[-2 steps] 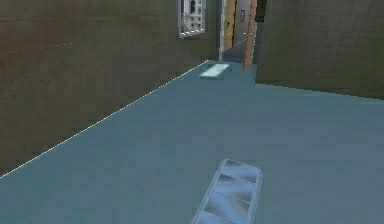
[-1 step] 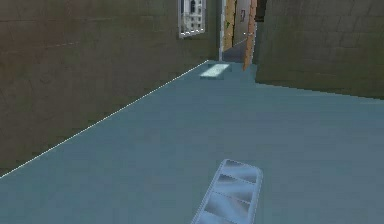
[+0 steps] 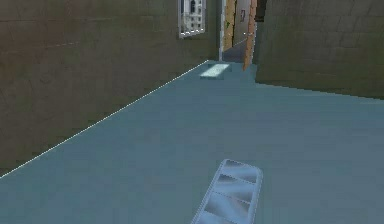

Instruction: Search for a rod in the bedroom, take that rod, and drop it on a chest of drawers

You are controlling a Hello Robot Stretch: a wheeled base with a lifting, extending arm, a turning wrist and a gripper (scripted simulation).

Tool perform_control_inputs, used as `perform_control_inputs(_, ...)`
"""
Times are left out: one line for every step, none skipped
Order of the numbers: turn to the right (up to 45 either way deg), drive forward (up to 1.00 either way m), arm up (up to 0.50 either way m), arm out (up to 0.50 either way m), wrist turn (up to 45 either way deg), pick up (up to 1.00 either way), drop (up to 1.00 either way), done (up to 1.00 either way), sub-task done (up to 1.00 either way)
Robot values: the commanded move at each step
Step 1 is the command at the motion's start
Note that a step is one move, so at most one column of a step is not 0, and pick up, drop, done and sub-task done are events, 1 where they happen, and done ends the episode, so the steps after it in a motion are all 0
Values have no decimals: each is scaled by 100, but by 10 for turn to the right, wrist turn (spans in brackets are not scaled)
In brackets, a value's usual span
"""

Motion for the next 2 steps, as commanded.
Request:
perform_control_inputs(0,0,0,40,0,0,0,0,0)
perform_control_inputs(0,0,0,0,450,0,0,0,0)
